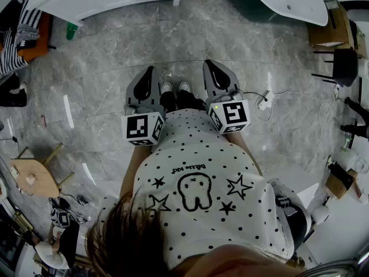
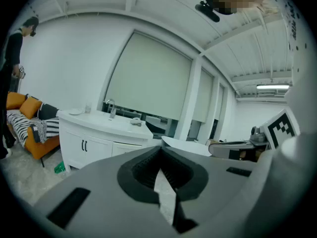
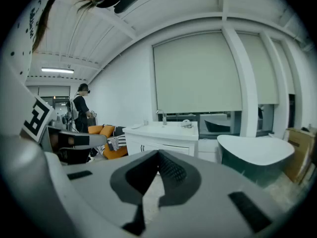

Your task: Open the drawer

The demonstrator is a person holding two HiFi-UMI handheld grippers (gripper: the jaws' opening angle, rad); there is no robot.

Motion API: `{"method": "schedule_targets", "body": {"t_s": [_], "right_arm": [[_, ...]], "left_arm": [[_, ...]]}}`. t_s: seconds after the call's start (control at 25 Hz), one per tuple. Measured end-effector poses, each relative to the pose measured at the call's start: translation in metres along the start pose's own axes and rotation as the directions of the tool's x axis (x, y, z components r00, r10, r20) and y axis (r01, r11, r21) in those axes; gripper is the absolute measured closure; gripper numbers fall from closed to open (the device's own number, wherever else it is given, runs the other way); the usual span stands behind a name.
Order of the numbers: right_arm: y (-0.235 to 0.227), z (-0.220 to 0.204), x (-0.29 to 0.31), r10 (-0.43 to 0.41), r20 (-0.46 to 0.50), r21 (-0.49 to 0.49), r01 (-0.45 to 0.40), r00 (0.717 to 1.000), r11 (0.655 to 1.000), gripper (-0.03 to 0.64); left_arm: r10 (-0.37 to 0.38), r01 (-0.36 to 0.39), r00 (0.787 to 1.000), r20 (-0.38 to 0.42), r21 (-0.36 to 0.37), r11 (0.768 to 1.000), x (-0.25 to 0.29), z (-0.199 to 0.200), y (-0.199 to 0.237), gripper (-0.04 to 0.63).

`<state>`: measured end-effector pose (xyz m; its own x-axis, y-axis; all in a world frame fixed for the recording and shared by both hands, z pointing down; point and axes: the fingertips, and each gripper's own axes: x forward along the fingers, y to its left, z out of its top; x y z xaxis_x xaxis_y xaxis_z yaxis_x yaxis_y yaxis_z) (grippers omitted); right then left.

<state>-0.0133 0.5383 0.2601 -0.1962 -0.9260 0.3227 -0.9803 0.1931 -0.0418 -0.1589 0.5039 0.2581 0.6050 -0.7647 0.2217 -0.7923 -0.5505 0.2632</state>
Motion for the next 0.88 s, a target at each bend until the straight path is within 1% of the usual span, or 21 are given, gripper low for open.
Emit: {"method": "schedule_targets", "body": {"t_s": [0.36, 0.88], "right_arm": [[-0.012, 0.001, -0.002, 0.001, 0.002, 0.000, -0.001, 1.000, 1.000, 0.603], [-0.032, 0.002, 0.000, 0.024, 0.012, -0.007, -0.024, 1.000, 1.000, 0.603]], "left_arm": [[-0.007, 0.007, 1.000, -0.006, -0.007, 1.000, 0.008, -0.001, -0.008, 0.591], [0.006, -0.006, 1.000, 0.005, 0.005, 1.000, 0.023, 0.001, -0.023, 0.591]]}}
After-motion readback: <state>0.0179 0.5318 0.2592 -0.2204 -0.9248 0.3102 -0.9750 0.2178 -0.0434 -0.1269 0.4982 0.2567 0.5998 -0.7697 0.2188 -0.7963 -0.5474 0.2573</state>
